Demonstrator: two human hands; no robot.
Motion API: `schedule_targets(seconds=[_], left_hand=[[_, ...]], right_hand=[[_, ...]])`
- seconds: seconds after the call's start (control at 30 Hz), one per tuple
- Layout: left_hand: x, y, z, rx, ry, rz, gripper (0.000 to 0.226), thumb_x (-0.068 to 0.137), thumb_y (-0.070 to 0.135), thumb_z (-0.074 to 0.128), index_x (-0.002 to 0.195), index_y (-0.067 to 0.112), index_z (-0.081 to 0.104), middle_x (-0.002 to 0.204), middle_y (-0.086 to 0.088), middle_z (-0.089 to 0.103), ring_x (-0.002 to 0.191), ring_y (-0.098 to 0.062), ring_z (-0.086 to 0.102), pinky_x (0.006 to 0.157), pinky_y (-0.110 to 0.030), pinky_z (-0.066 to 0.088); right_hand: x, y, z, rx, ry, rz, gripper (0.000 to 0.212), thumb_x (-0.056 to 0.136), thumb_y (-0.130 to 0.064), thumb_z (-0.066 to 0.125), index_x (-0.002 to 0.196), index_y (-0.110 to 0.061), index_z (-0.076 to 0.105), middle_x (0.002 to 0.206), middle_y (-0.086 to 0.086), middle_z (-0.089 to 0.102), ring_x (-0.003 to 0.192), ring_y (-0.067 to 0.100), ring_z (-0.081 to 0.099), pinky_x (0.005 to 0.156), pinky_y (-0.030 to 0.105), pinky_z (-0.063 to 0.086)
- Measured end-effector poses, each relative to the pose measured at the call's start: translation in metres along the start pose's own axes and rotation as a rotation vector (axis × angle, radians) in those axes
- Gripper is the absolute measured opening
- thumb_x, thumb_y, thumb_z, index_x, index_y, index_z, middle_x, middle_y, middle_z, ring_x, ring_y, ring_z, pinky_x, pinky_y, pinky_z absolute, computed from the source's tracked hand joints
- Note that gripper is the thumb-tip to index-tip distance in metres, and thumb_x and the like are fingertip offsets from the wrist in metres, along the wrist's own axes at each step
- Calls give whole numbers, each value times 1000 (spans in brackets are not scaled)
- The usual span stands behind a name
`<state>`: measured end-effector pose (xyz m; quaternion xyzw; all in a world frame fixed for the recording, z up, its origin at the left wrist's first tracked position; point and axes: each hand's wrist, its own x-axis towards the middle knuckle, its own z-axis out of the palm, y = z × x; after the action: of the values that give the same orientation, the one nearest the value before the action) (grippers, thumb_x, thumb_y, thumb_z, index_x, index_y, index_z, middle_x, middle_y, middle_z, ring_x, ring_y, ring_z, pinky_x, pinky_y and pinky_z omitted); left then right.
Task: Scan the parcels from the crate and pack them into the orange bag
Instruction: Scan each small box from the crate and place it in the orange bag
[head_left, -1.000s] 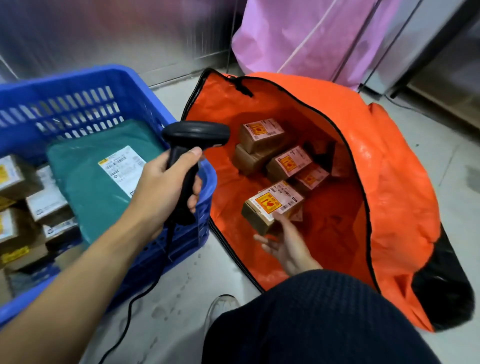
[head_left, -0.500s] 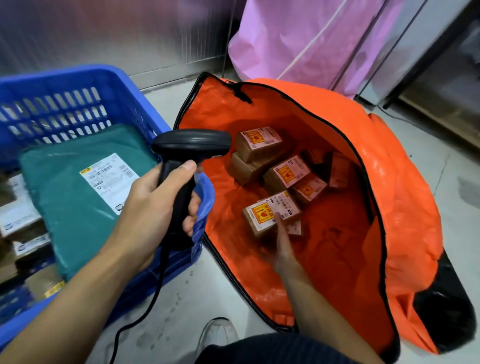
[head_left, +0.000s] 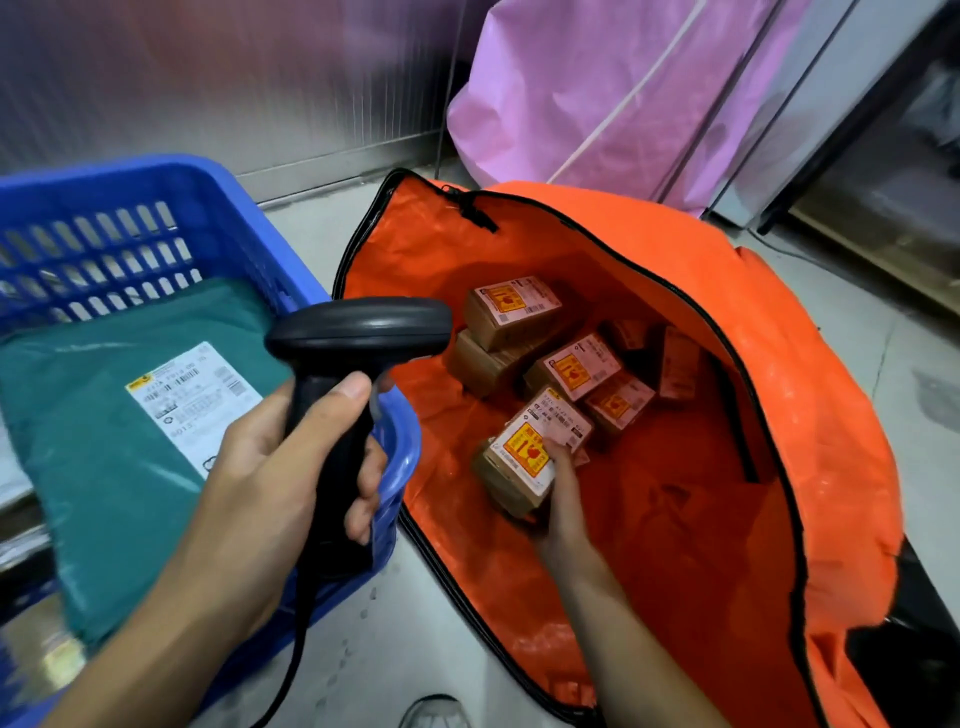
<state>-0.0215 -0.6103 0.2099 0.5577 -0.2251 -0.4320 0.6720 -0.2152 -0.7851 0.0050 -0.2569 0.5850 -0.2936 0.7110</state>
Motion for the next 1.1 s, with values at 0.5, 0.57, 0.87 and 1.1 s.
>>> schedule_targets(seconds=[0.5, 0.57, 0.87, 1.1], left_hand=[[1, 0, 0, 9, 3, -18, 35, 86, 45, 72, 81, 13, 59, 61, -12, 55, 42, -23, 45, 42, -31, 40], [0, -1, 0, 10, 1, -2, 41, 85, 48, 75, 84, 11, 57, 62, -14, 54, 42, -23, 44, 42, -29, 41], [-1, 0, 2, 65, 60, 18, 33, 102, 36, 60, 95, 4, 59, 60, -12, 55, 44, -23, 45, 46, -29, 38], [-33, 46, -16, 139, 185, 12, 26, 103, 30, 62, 83, 14, 54, 65, -17, 56, 43, -24, 47, 46, -31, 39]], right_hand=[[4, -157, 51, 23, 152, -304, 38, 96, -56, 61, 122, -30, 54, 104, -4, 58, 88, 15, 61, 92, 42, 55], [-5, -136, 56, 19, 168, -277, 49, 94, -61, 61, 129, -29, 46, 111, 1, 60, 89, 16, 59, 88, 41, 54], [-81, -77, 78, -250, 43, -245, 11, 103, -19, 54, 100, -12, 62, 85, 8, 63, 56, 17, 58, 51, 31, 47], [-202, -119, 133, -647, -271, -500, 21, 98, -12, 52, 88, -8, 70, 61, 5, 63, 46, 18, 54, 46, 25, 42]])
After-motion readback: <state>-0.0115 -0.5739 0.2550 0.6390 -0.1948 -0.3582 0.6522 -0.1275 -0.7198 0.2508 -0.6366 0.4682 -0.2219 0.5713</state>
